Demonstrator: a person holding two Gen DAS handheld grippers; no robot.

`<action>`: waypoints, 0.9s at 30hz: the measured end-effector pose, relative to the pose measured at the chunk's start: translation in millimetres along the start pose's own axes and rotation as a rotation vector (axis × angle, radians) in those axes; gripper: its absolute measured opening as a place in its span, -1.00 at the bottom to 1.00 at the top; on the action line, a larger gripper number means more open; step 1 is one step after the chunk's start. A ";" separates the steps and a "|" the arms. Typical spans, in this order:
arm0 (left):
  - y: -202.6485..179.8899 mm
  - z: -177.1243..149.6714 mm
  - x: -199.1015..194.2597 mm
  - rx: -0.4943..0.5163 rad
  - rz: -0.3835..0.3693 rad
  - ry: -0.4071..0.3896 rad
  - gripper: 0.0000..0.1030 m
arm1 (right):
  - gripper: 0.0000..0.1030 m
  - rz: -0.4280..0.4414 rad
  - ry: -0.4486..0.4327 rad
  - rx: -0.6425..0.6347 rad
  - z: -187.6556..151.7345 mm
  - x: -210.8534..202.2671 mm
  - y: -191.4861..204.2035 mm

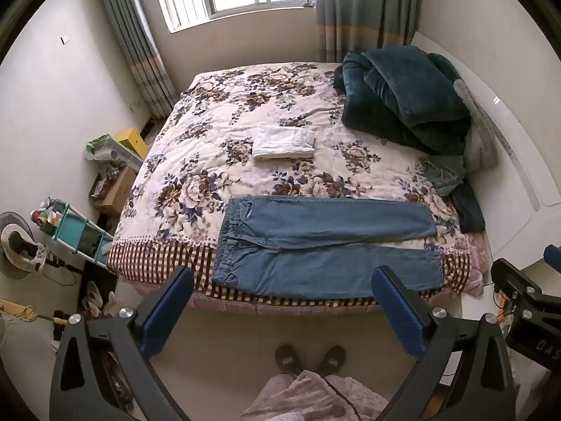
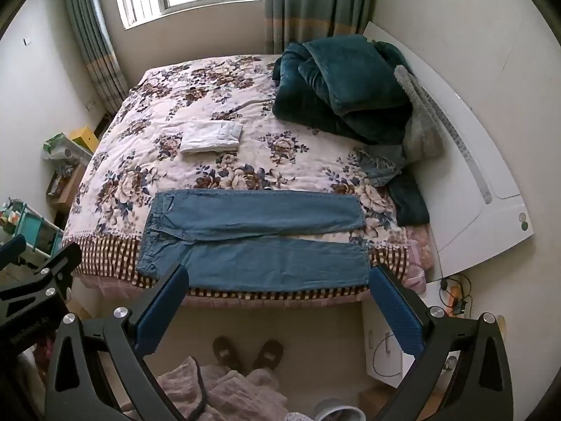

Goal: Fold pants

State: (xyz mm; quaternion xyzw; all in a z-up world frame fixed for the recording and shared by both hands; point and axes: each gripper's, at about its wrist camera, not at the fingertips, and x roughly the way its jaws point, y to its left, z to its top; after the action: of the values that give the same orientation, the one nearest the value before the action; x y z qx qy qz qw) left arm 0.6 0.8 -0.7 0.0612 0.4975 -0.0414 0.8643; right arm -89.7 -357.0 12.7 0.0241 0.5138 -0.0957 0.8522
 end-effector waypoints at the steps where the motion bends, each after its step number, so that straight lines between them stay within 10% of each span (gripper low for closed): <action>1: -0.2 -0.2 -0.5 0.000 0.003 -0.005 1.00 | 1.00 0.001 0.002 0.002 -0.2 -0.2 -0.5; 27: -0.8 -0.9 -1.7 0.003 0.010 -0.017 1.00 | 1.00 0.000 0.001 0.008 -7.0 -15.4 -7.3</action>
State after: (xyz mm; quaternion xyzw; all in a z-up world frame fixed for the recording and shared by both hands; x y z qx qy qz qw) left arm -1.1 0.2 0.3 0.0644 0.4899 -0.0384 0.8686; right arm -104.2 -361.1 23.4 0.0278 0.5140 -0.0978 0.8517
